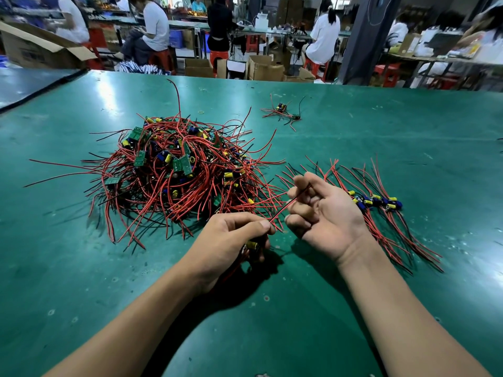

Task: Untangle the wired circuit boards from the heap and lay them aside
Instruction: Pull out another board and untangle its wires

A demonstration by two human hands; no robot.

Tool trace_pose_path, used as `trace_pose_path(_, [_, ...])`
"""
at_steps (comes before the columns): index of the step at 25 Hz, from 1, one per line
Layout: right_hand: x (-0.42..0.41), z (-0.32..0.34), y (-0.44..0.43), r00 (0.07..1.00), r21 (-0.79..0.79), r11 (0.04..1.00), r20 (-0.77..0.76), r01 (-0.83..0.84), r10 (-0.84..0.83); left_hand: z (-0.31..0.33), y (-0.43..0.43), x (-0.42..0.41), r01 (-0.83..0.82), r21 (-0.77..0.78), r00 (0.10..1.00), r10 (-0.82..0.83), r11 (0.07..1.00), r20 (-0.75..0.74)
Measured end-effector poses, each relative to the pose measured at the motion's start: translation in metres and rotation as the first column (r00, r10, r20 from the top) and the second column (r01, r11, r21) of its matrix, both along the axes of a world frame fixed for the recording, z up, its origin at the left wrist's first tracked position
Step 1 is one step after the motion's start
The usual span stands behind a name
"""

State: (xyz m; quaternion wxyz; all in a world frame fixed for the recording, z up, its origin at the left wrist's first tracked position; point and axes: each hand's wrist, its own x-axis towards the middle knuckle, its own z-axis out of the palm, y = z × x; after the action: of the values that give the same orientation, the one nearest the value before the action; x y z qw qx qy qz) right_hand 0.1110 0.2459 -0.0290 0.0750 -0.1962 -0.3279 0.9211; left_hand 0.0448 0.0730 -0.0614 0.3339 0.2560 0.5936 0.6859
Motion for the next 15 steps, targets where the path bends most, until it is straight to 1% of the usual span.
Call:
trace_pose_path(3, [0.001,-0.001,0.001,1.000,0.034,0.999,0.025,-0.016,0.015,0.002,0.000,0.001,-0.003,-0.009,1.000,0.003,1.000,0.014])
trace_pose_path(5, [0.000,-0.001,0.000,0.999,0.096,0.995,0.033,-0.012,0.008,0.005,0.001,0.001,-0.016,-0.007,0.996,0.016,1.000,0.083])
trace_pose_path(8, [-0.001,-0.003,-0.001,0.996,0.242,0.970,0.092,-0.001,-0.021,0.009,0.002,-0.003,0.004,-0.019,0.979,0.000,1.000,0.202])
trace_pose_path(13, [-0.001,-0.004,-0.006,0.993,0.448,0.894,0.109,-0.005,-0.049,0.010,-0.003,-0.008,0.029,0.051,0.967,-0.040,0.998,0.251])
trace_pose_path(15, [0.001,-0.005,-0.010,0.991,0.576,0.818,0.109,0.003,-0.080,0.010,-0.004,-0.009,0.031,0.078,0.967,-0.049,0.996,0.251])
